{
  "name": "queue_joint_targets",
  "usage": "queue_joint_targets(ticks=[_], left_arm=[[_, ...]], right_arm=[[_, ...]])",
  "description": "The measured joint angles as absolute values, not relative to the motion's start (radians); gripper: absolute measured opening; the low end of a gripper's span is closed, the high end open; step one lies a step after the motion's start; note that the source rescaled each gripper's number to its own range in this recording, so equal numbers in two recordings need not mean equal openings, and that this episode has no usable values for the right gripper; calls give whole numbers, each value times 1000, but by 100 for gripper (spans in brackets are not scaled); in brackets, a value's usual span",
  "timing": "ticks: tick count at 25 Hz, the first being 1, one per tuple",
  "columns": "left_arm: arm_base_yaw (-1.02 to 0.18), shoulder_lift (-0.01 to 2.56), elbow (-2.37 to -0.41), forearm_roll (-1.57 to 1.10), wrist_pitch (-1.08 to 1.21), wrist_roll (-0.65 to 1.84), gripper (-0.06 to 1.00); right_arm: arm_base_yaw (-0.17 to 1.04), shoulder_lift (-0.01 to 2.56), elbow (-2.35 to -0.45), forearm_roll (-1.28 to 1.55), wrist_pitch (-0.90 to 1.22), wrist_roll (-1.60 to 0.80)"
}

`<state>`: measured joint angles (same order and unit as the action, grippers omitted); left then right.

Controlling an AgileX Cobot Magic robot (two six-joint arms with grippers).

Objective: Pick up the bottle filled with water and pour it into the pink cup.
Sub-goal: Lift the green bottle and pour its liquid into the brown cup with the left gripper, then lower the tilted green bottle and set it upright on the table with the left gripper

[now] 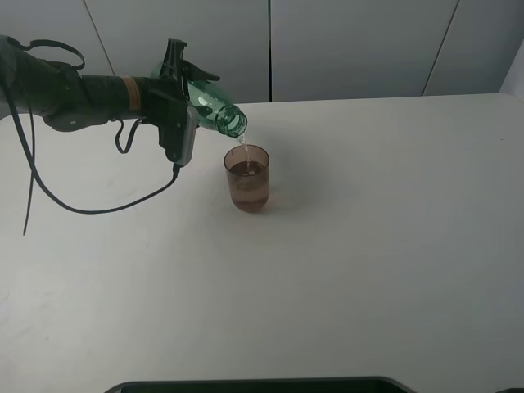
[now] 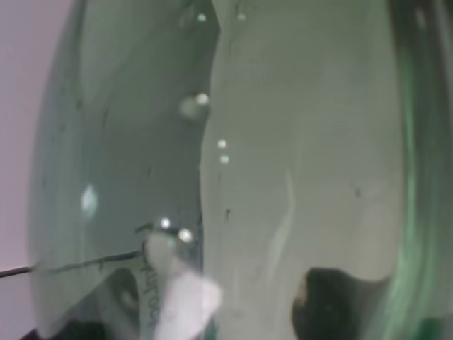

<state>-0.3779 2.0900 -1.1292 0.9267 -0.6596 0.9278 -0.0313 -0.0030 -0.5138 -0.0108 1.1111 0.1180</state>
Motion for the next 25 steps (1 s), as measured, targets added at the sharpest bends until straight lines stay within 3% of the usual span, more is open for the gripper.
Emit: queue_joint_targets(ticks=[14, 19, 25], left_arm=[[-378, 2088, -1129, 854, -793, 757, 0], [-378, 2088, -1129, 678, -911, 575, 0], [-378, 2048, -1129, 468, -944, 166, 0]], right_arm=[[-31, -3, -514, -11, 1111, 118], [-31, -3, -514, -11, 1111, 118], [-31, -3, -514, -11, 1111, 118]])
